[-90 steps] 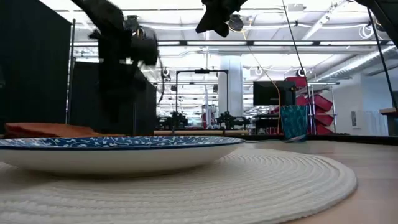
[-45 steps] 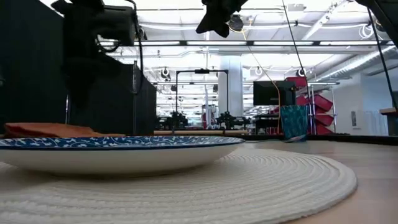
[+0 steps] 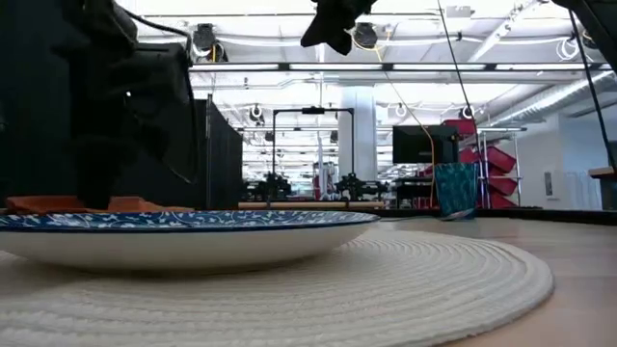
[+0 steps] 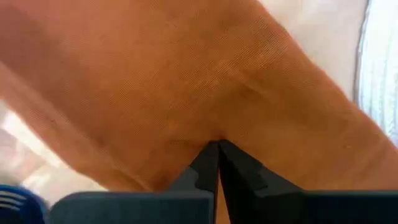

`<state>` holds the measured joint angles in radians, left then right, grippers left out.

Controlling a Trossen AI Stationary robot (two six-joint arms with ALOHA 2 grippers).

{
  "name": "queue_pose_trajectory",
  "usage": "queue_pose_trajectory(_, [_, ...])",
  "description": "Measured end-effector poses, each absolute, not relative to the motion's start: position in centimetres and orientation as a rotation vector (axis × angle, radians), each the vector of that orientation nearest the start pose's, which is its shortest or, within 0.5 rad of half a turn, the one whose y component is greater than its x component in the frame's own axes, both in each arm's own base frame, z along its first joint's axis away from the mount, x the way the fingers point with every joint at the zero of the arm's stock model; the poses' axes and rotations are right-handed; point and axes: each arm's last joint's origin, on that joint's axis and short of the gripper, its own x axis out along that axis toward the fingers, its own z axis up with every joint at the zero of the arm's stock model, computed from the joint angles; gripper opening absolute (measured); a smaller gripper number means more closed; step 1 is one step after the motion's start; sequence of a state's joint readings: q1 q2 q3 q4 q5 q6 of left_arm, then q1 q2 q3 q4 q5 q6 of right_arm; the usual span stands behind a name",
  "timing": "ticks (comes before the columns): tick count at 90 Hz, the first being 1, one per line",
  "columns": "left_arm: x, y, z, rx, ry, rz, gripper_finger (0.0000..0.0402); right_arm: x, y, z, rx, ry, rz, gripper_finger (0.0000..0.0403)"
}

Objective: Set table place
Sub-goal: Move the orange table napkin to the left of the white table mat

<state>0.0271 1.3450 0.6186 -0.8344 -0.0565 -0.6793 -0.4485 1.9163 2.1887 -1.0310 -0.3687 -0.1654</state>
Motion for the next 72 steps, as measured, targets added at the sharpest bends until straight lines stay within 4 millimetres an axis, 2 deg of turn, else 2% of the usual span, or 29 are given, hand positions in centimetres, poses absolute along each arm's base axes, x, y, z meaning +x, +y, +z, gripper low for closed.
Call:
queue_pose_trajectory(23, [18.5,-1.9,14.6,-0.600,1.509,0.481,0.0000,36.4,-16.2,41.0,0.147,0.699,-0.017,0.0000])
queue_pose_trajectory(40, [18.1,-4.7,14.6,-0.644,1.541,0.433,0.0000,36.4,-16.2,41.0,0.146,0.699,-0.021,0.0000])
queue_pose_trajectory(59, [18.2,-8.1,14.7,-0.719,1.479,0.362,0.0000,36.4,-16.2,41.1,0.142,0.690,-0.022,0.0000])
queue_pose_trajectory(72, [17.4,-10.3,14.8,-0.752,1.485,0.355,0.0000,36.4,-16.2,41.1,0.147,0.690,-0.024,0.0000])
